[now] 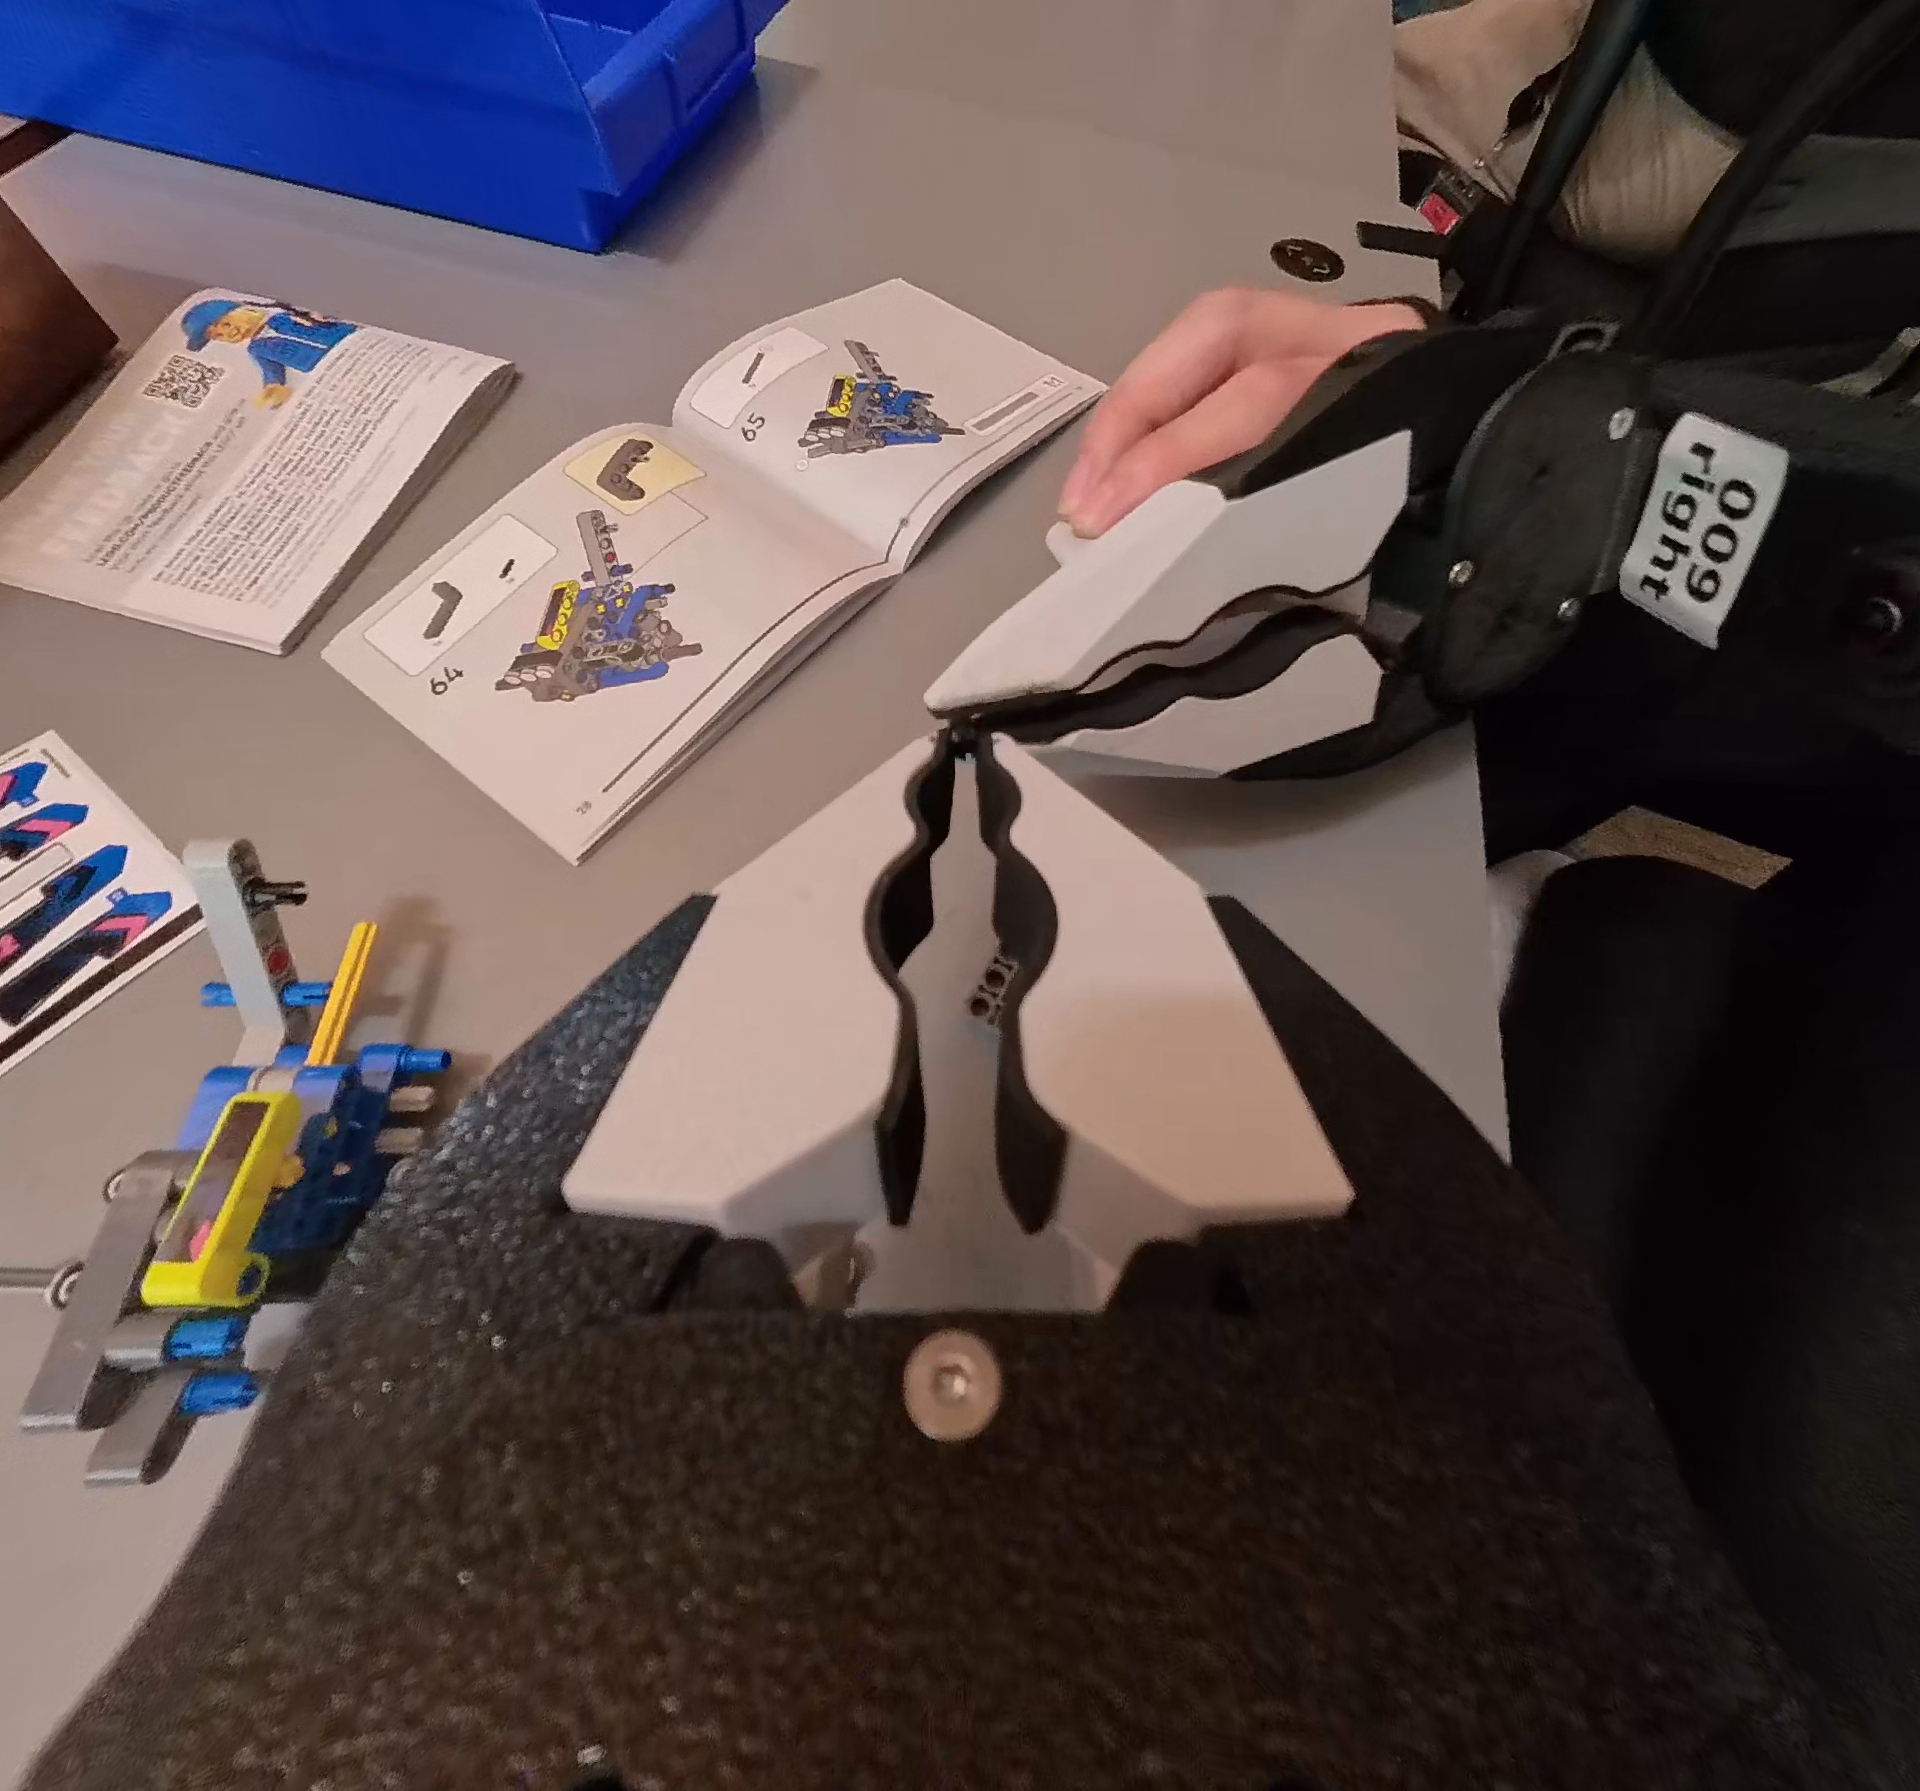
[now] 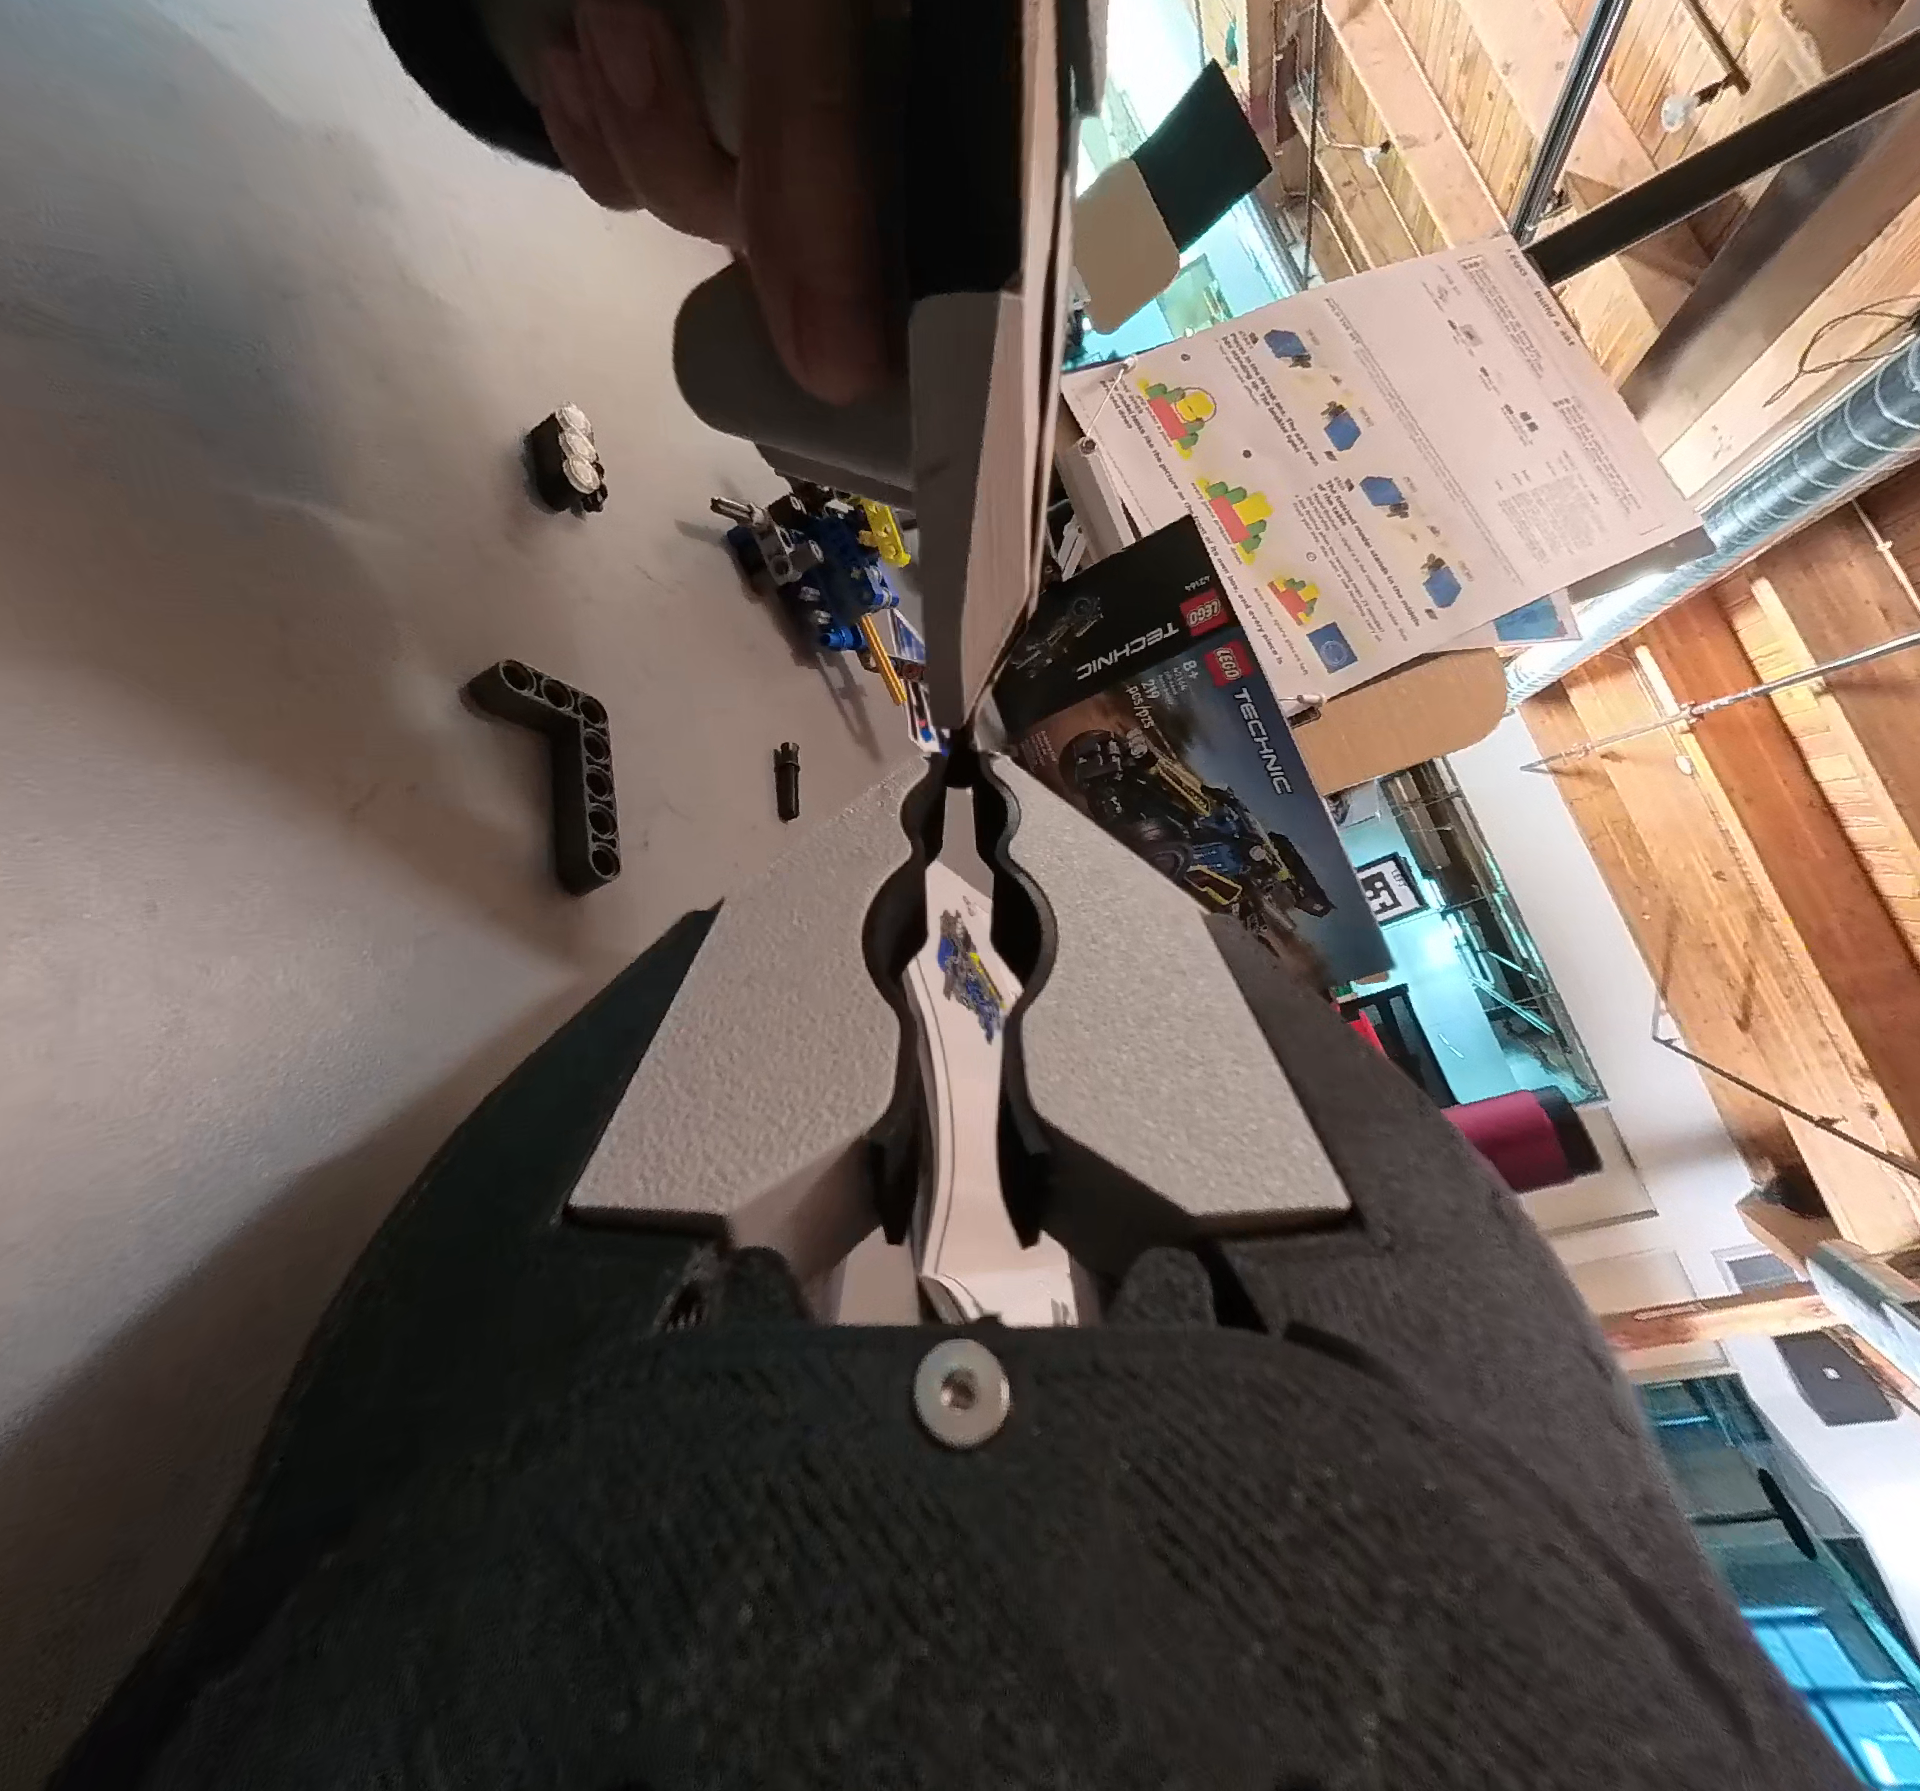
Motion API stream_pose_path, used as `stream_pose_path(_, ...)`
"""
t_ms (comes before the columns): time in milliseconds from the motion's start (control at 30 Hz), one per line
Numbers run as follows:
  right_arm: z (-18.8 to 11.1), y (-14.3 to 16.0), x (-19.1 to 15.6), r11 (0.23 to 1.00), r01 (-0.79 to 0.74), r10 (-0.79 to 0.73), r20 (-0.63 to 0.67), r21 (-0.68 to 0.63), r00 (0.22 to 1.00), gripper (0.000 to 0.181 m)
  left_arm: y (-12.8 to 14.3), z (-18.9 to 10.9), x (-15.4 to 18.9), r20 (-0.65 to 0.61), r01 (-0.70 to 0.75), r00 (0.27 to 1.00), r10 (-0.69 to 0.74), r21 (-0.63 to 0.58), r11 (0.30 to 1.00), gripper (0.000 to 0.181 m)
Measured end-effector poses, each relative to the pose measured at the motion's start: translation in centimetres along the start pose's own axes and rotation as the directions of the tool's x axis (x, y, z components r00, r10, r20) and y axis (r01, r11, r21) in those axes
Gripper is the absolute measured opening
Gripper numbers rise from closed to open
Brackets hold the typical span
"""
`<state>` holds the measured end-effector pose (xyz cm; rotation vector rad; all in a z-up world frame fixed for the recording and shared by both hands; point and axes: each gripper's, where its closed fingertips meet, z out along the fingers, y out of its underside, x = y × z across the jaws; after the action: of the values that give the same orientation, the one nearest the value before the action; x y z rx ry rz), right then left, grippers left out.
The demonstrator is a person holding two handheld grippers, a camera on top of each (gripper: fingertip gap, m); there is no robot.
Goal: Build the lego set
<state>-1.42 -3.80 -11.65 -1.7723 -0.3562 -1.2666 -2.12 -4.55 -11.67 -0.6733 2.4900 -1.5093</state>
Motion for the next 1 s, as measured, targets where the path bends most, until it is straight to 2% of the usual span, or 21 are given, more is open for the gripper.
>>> stream_pose_path(233,-0.2,-0.1,0.6,0.999,-0.046,0.046,-0.006,-0.006,0.999,0.002,-0.7,-0.1,0.2,0.004,-0.034,0.999,0.034,0.035,0.999,0.002)
stream_pose_path(467,-0.2,0.0,0.5,0.998,-0.061,0.061,0.006,-0.017,0.998,0.003,-0.4,0.1,0.1,0.043,-0.103,0.994,0.102,0.013,0.995,0.002)
stream_pose_path(600,-0.2,-0.1,-0.8,0.979,-0.202,0.199,0.126,0.018,0.972,0.003,0.9,-0.2,0.4,-0.023,-0.15,0.989,0.148,-0.076,0.986,0.001)
stream_pose_path(667,-0.8,0.1,-1.6,0.94,-0.341,0.336,0.274,-0.029,0.901,0.002,1.7,-0.7,0.9,-0.081,-0.209,0.976,0.2,-0.126,0.97,0.001)
stream_pose_path(733,-1.5,0.1,-2.2,0.851,-0.51,0.513,0.411,-0.125,0.754,0.006,2.7,-1.1,1.2,-0.149,-0.282,0.955,0.256,-0.194,0.94,0.001)
stream_pose_path(800,-2.0,-0.3,-2.6,0.772,-0.606,0.609,0.499,-0.194,0.617,0.01,3.4,-1.3,1.2,-0.212,-0.356,0.928,0.307,-0.249,0.901,0.001)
stream_pose_path(900,-2.0,-0.2,-4.3,0.733,-0.602,0.656,0.566,-0.317,0.5,0.015,4.2,-1.1,1.1,-0.3,-0.487,0.865,0.402,-0.309,0.817,0.001)
stream_pose_path(1000,-1.6,0.7,-6.4,0.741,-0.517,0.665,0.578,-0.429,0.474,0.021,4.5,-0.7,1.2,-0.376,-0.594,0.796,0.474,-0.336,0.73,0.001)
